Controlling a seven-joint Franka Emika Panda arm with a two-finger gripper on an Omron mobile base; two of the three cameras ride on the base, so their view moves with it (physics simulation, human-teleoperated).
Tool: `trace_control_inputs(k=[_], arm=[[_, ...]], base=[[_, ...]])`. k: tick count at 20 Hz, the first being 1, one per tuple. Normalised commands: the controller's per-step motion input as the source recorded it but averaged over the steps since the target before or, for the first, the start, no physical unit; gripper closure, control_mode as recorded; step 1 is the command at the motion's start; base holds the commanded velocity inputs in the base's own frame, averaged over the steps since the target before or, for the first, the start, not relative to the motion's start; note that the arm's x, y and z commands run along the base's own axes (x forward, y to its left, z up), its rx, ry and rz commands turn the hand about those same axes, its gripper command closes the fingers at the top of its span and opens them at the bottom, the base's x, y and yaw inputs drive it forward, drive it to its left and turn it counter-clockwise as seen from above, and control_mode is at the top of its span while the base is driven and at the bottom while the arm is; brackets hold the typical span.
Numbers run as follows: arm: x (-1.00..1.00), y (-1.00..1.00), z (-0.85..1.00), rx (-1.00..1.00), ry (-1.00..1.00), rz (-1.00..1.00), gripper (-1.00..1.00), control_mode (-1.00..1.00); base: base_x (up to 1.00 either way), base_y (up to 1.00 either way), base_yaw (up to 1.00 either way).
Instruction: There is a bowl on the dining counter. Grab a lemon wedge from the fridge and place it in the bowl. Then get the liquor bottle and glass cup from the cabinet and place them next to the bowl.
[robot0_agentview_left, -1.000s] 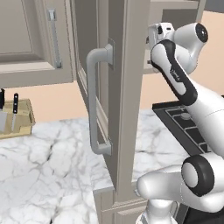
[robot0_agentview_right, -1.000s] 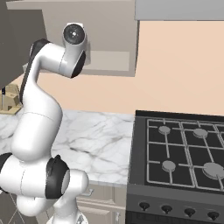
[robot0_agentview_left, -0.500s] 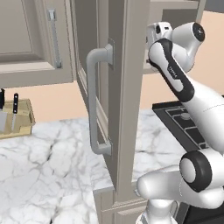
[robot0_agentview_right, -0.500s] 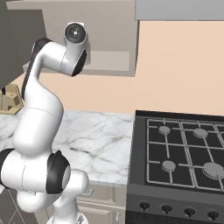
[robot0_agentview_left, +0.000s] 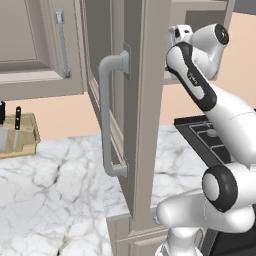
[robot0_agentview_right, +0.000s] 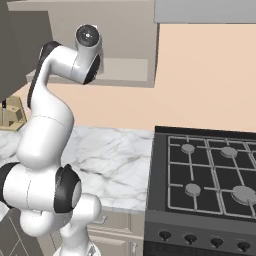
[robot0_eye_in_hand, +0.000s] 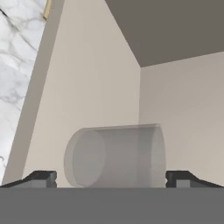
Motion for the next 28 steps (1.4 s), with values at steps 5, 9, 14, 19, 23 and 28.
trace_control_inputs(k=[5, 9, 14, 19, 23, 28], arm=[[0.17, 0.0, 0.0, -0.02, 0.03, 0.0, -1.0, -1.0], [0.14, 0.0, 0.0, -0.01, 0.01, 0.0, -1.0, -1.0], [0.16, 0.0, 0.0, -0.02, 0.0, 0.0, -1.0, -1.0], [0.18, 0.02, -0.04, -0.02, 0.0, 0.0, -1.0, -1.0], [0.17, 0.04, -0.11, -0.01, 0.0, 0.0, -1.0, -1.0], [0.16, 0.05, -0.09, -0.01, 0.0, 0.0, -1.0, -1.0]], base=[[0.0, 0.0, 0.0], [0.0, 0.0, 0.0], [0.0, 0.0, 0.0], [0.0, 0.0, 0.0], [0.0, 0.0, 0.0], [0.0, 0.0, 0.0]])
